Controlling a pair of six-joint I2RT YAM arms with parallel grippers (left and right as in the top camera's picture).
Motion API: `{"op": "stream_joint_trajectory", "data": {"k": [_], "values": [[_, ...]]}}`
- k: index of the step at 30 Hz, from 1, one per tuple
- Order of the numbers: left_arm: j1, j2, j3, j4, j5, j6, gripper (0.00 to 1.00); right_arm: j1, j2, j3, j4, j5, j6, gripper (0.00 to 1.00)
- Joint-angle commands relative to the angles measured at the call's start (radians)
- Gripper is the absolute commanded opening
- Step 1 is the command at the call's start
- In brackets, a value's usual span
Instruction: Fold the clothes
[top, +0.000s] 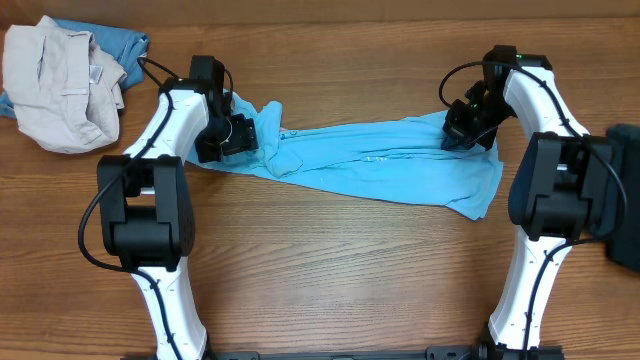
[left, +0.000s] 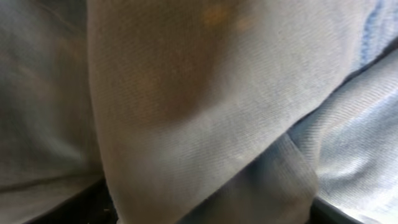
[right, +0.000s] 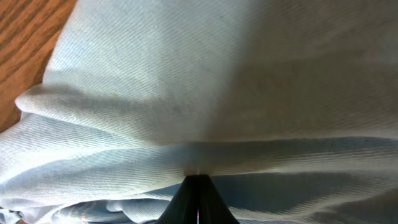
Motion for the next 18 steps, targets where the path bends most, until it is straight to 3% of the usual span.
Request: {"op": "stream_joint_trajectory", "data": {"k": [1,2,3,5,8,9,10,13,18], "values": [[-0.001,0.025,0.011,-0.008,-0.079,0.042,0.37,-0.003,-0.055,0.027,0.000,-0.001,-0.011,0.04],[0.002,0.025,0.011,-0.018,-0.119,0.042,0.22,-0.003,-0.055,0.027,0.002,0.000,-0.011,0.04],[0.005,0.025,0.011,-0.029,-0.148,0.042,0.15,-0.003,-0.055,0.027,0.003,0.002,-0.011,0.04],[0.016,0.024,0.012,-0.057,-0.207,0.041,0.12,-0.003,-0.055,0.027,0.011,0.002,-0.011,0.04],[0.019,0.024,0.012,-0.077,-0.219,0.042,0.23,-0.003,-0.055,0.027,0.023,0.006,-0.010,0.04],[0.019,0.024,0.017,-0.087,-0.225,0.042,0.35,-0.003,-0.055,0.027,0.025,0.021,-0.009,0.04],[0.019,0.024,0.025,-0.100,-0.246,0.042,0.38,-0.003,-0.055,0.027,0.025,0.060,0.010,0.04],[0.019,0.024,0.075,-0.172,-0.360,0.041,0.60,-0.004,-0.055,0.027,0.023,0.203,0.068,0.05],[0.038,0.024,0.095,-0.236,-0.433,0.040,0.61,-0.030,-0.055,0.027,0.045,0.238,0.098,0.05]]}}
